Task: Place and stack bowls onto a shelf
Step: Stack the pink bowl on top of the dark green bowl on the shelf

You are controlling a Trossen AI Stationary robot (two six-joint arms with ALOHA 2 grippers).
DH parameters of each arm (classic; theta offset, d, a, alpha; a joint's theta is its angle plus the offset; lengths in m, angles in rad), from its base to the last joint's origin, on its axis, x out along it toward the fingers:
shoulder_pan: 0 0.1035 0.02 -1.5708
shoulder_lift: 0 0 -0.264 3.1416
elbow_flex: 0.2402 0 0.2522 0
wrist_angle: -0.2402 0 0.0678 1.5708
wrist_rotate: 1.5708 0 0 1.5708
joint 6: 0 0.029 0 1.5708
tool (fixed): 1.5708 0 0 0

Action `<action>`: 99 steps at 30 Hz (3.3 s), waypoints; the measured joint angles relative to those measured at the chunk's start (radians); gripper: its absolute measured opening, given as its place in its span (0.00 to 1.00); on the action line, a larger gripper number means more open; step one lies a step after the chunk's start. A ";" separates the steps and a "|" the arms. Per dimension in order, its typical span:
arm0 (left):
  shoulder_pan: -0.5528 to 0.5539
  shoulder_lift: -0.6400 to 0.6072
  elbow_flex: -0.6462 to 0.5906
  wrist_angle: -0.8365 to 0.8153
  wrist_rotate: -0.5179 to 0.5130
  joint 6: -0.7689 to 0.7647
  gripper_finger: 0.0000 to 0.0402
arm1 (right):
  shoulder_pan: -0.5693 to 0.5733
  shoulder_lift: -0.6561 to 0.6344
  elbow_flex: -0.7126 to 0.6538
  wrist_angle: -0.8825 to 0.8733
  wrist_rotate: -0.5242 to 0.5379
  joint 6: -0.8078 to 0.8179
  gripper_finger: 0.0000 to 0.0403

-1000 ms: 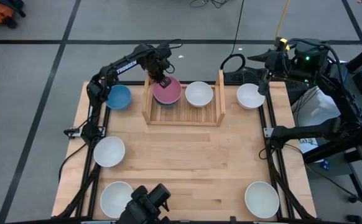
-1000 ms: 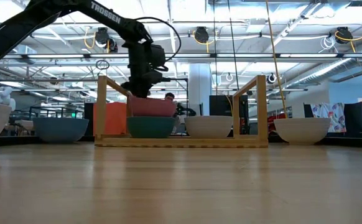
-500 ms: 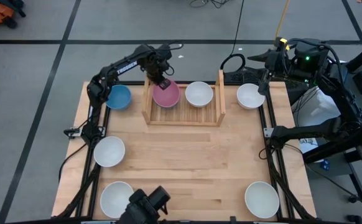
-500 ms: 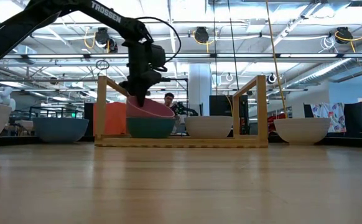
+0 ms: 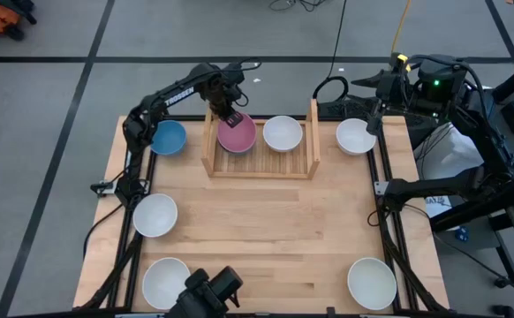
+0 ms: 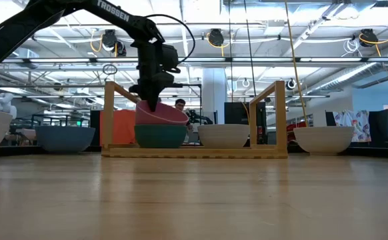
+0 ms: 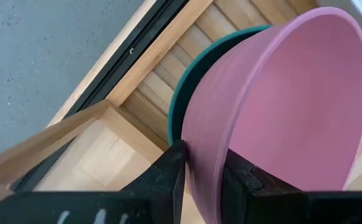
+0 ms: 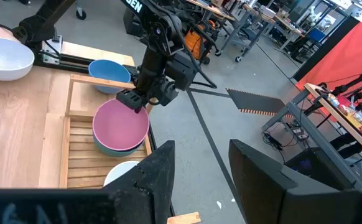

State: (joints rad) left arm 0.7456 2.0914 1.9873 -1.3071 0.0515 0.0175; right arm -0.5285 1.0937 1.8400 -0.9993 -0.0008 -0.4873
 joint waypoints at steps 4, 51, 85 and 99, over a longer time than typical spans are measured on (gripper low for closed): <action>-0.006 -0.018 0.000 -0.001 0.001 0.005 0.18 | 0.000 0.000 0.000 0.000 0.000 0.000 0.36; -0.028 -0.032 0.000 -0.022 -0.027 0.081 0.24 | 0.000 0.000 0.000 0.000 0.000 -0.030 0.36; -0.082 -0.126 0.000 0.188 -0.068 0.129 0.21 | 0.000 0.000 0.000 0.014 0.000 -0.023 0.36; -0.080 -0.104 -0.001 0.202 -0.060 0.050 0.01 | 0.000 0.000 0.000 0.014 0.000 -0.023 0.36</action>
State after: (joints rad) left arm 0.6653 1.9876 1.9863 -1.1053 -0.0082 0.0679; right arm -0.5282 1.0935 1.8404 -0.9852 -0.0006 -0.5099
